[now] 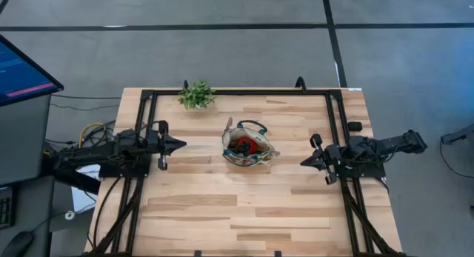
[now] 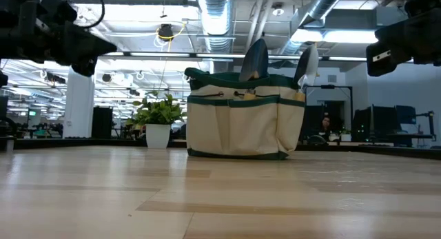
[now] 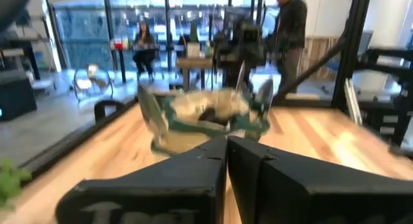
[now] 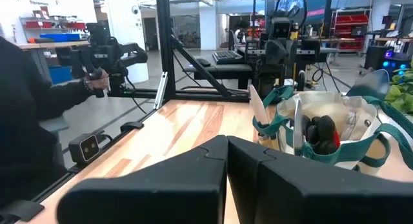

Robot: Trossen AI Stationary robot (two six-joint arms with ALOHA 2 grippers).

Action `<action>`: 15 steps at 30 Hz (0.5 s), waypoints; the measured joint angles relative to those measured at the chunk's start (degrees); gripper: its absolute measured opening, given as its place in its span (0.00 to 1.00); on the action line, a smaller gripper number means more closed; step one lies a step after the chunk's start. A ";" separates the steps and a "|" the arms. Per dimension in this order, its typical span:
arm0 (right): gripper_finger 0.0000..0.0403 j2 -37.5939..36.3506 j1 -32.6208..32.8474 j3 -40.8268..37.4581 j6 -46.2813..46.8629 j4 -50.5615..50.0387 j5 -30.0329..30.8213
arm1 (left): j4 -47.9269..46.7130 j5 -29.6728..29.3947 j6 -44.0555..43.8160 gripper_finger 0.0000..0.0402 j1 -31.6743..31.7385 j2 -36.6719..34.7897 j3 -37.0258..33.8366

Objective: Pick & Place Garden tools in Gardening bag
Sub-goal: Return to home position

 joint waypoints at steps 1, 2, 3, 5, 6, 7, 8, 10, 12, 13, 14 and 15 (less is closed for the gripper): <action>0.00 0.00 0.00 0.00 0.00 0.00 0.00 | -1.08 -0.08 -0.02 0.00 0.00 0.01 0.00; 0.00 0.02 0.00 0.00 -0.03 -0.01 0.00 | -1.25 -0.11 -0.18 0.00 0.00 0.12 0.02; 0.00 0.02 0.00 0.00 -0.09 0.00 0.00 | -1.27 -0.04 -0.26 0.00 0.00 0.28 0.04; 0.00 0.02 0.00 0.00 -0.15 -0.02 0.02 | -1.42 -0.02 -0.32 0.00 0.00 0.64 0.07; 0.00 0.02 0.00 0.00 -0.15 -0.02 0.02 | -1.41 0.00 -0.33 0.00 -0.01 0.83 0.07; 0.00 0.02 0.00 0.00 -0.15 -0.02 0.02 | -1.43 0.00 -0.35 0.00 0.00 1.00 0.07; 0.00 0.02 0.00 0.00 -0.15 -0.02 0.02 | -1.46 0.00 -0.37 0.00 0.00 1.37 0.07; 0.00 0.02 0.00 -0.02 -0.15 -0.02 0.02 | -1.44 0.02 -0.37 0.00 0.00 2.15 0.07; 0.00 0.02 0.00 -0.02 -0.15 -0.04 0.02 | -1.33 0.06 -0.37 0.00 0.00 3.14 0.07; 0.00 0.02 0.00 -0.02 -0.15 -0.04 0.02 | -1.28 0.09 -0.37 0.00 0.00 3.55 0.07; 0.00 0.02 0.00 -0.02 -0.16 -0.04 0.02 | -1.18 0.13 -0.37 0.00 0.00 3.93 0.07; 0.00 0.02 0.00 -0.02 -0.15 -0.04 0.02 | -1.11 0.15 -0.38 0.00 0.00 4.35 0.07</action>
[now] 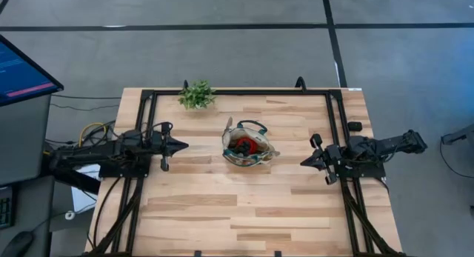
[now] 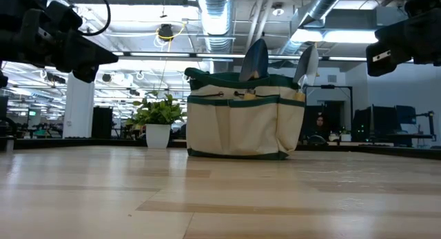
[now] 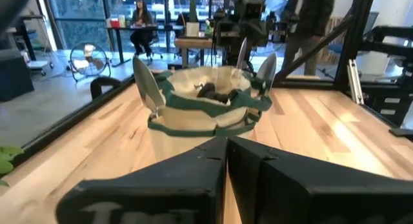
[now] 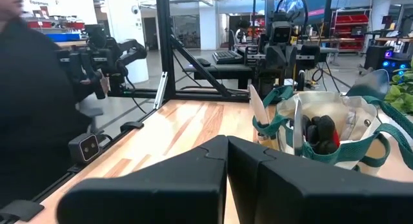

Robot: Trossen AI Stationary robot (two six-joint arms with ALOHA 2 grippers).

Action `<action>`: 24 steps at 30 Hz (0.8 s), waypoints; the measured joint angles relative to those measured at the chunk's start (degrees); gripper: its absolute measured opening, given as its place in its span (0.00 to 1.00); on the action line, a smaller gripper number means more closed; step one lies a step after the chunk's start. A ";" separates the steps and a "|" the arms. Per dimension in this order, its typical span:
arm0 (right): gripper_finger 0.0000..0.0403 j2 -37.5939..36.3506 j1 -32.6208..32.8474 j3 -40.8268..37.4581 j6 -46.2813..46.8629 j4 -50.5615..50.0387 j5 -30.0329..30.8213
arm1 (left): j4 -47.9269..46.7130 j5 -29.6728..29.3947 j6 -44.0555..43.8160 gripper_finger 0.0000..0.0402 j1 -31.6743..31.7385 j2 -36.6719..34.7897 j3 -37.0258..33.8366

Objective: Pick & Place Garden tools in Gardening bag
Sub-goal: Return to home position

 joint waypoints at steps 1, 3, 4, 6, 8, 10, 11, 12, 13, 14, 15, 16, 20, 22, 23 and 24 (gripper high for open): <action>0.00 0.00 0.00 0.00 -0.02 0.00 0.00 | -0.02 0.00 -0.01 0.00 0.00 0.34 0.00; 0.00 0.00 0.00 0.00 -0.01 0.00 0.02 | 0.07 0.04 -0.01 0.00 0.00 1.01 0.00; 0.00 0.00 0.00 0.00 -0.02 0.00 0.00 | 0.07 0.02 -0.01 0.00 0.00 1.36 0.00; 0.00 0.00 0.00 0.00 -0.02 -0.02 0.02 | 0.10 0.04 -0.01 0.00 0.00 2.00 0.00; 0.00 0.00 0.00 0.00 -0.02 -0.02 0.02 | 0.15 0.04 -0.01 0.00 0.00 2.65 0.00; 0.00 0.00 0.00 0.00 -0.02 -0.02 0.02 | 0.16 0.04 -0.01 0.00 0.00 3.15 0.00; 0.00 0.00 0.00 0.00 -0.02 -0.02 0.02 | 0.22 0.07 -0.01 0.00 0.00 3.36 0.00; 0.00 0.00 0.00 0.00 -0.02 -0.02 0.02 | 0.26 0.09 -0.01 0.00 0.00 3.57 0.00; 0.00 0.00 0.00 0.00 -0.02 -0.04 0.02 | 0.24 0.07 -0.01 0.00 0.00 3.66 0.00; 0.00 0.00 0.00 0.00 -0.02 -0.02 0.02 | 0.26 0.08 -0.03 0.00 0.00 3.64 0.00; 0.00 0.00 0.00 0.00 -0.02 -0.02 0.02 | 0.31 0.09 -0.03 0.00 -0.02 3.59 0.00; 0.00 0.00 0.00 0.00 -0.02 -0.04 0.02 | 0.46 0.09 -0.02 0.00 0.00 3.58 0.00; 0.00 0.00 0.00 0.00 -0.02 -0.04 0.02 | 0.57 0.11 -0.03 0.00 0.00 3.59 0.00; 0.00 0.00 0.00 0.00 -0.02 -0.04 0.02 | 0.61 0.11 -0.02 0.00 0.00 3.59 0.00; 0.00 0.00 0.00 0.00 -0.02 -0.04 0.02 | 0.67 0.09 -0.03 0.00 -0.01 3.59 0.00; 0.00 0.00 0.00 0.00 -0.02 -0.04 0.02 | 0.74 0.09 -0.03 0.00 0.00 3.59 0.00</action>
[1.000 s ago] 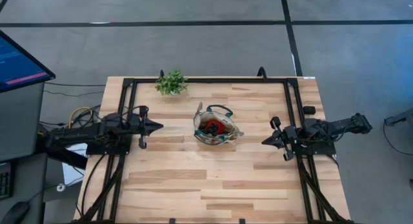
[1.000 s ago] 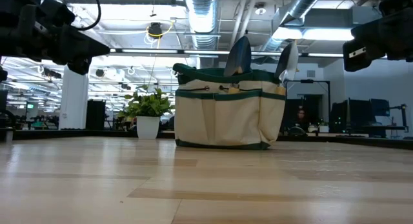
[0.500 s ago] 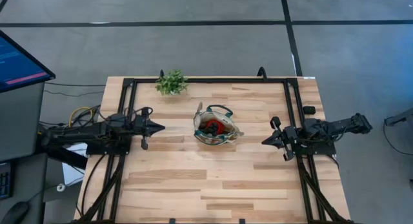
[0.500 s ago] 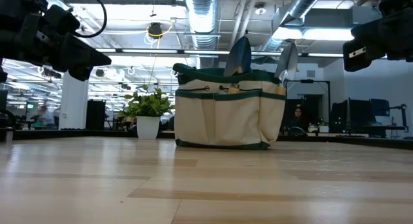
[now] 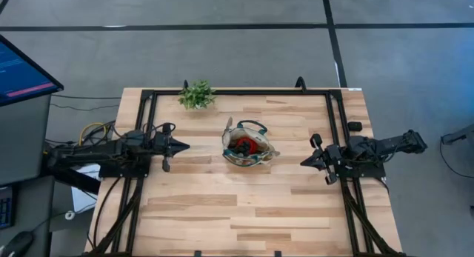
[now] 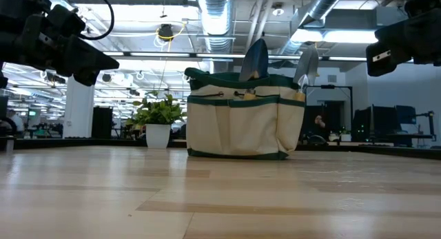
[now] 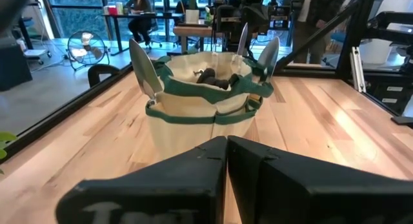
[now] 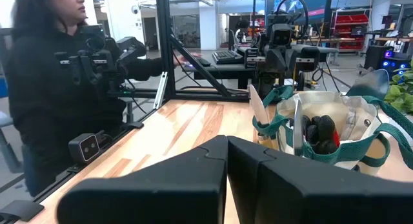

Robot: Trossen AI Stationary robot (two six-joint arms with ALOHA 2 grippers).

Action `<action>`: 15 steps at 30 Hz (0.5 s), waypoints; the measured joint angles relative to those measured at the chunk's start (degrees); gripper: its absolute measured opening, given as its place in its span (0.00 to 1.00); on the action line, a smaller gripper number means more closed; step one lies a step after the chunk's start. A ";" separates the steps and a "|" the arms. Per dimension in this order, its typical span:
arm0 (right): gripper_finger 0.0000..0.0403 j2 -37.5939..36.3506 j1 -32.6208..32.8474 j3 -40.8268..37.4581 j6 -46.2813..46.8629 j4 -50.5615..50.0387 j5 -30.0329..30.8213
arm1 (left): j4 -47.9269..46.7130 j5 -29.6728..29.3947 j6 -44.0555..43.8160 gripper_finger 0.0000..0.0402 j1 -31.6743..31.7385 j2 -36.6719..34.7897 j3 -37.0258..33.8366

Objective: Pick & Place Garden tools in Gardening bag
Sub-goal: Return to home position

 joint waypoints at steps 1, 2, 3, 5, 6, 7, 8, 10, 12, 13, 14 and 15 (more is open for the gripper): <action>0.00 0.00 0.00 0.00 0.00 0.00 0.00 | 0.11 0.00 0.01 0.00 0.00 0.00 0.00; 0.00 0.00 0.00 0.00 0.00 0.00 0.00 | 0.20 0.01 0.01 0.00 -0.02 0.00 0.00; 0.00 0.00 0.00 0.00 0.00 0.00 0.00 | 0.27 0.00 0.00 0.00 0.00 0.00 0.00; 0.00 0.00 0.00 -0.01 0.00 0.00 0.00 | 0.31 0.00 0.00 0.00 -0.01 0.00 0.00; 0.00 0.00 0.00 -0.01 0.00 0.00 0.00 | 0.35 0.00 0.00 0.00 -0.02 0.00 0.00; 0.00 0.00 0.00 -0.02 0.00 -0.01 0.00 | 0.39 0.00 0.00 0.00 0.00 0.00 0.00; 0.00 0.00 0.00 -0.02 0.00 -0.02 0.00 | 0.50 0.00 0.00 0.00 0.00 0.00 0.00; 0.00 0.00 0.00 -0.02 0.00 0.00 0.00 | 0.61 0.00 0.00 0.00 0.00 0.00 0.00; 0.00 0.00 0.00 -0.02 0.00 -0.02 0.00 | 0.73 0.00 0.00 0.00 0.00 0.00 0.00; 0.00 0.00 0.00 -0.02 0.00 -0.01 0.00 | 0.77 0.00 0.00 0.00 0.00 0.00 0.00; 0.00 0.00 0.00 -0.02 0.00 -0.02 0.00 | 0.81 0.00 0.00 0.00 0.00 0.00 0.00; 0.00 0.00 0.00 -0.02 0.00 -0.01 0.00 | 0.83 0.00 0.00 0.00 -0.02 0.00 0.00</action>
